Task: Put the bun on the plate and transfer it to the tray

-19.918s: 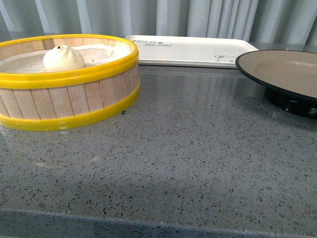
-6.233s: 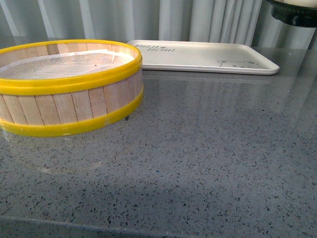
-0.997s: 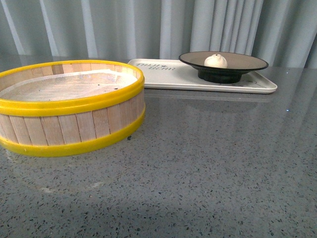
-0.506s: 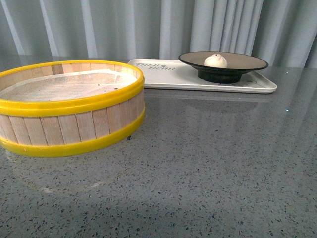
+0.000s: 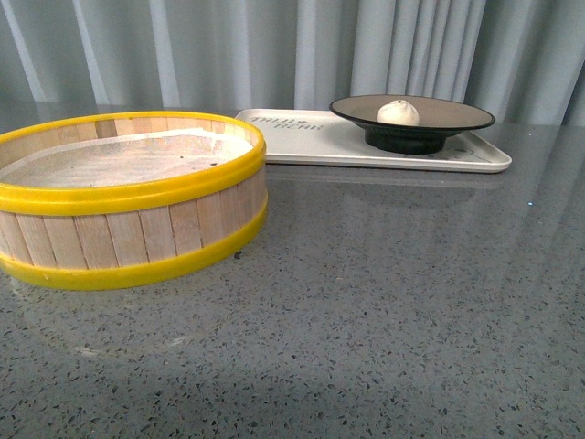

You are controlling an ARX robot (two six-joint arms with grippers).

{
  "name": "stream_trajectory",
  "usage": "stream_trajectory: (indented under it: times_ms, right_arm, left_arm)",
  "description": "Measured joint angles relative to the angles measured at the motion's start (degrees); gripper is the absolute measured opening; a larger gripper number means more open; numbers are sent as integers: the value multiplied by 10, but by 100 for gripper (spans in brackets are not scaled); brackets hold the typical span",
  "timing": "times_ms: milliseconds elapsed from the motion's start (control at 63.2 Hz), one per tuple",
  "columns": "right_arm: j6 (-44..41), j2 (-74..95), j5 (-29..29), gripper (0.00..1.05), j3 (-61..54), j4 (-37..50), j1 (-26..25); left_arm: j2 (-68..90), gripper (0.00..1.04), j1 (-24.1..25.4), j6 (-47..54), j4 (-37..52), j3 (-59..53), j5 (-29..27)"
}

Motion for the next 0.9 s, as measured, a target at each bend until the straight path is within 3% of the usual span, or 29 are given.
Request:
stream_trajectory:
  times_ms: [79,142,237,664,902]
  right_arm:
    - [-1,-1,0,2,0,0,0]
    - [-1,-1,0,10,0,0,0]
    - [-1,-1,0,30,0,0,0]
    - [0,-1,0,98,0,0,0]
    - [0,-1,0,96,0,0,0]
  left_arm:
    - [0,98,0,0,0,0,0]
    - [0,98,0,0,0,0,0]
    - [0,98,0,0,0,0,0]
    - [0,98,0,0,0,0,0]
    - [0,98,0,0,0,0,0]
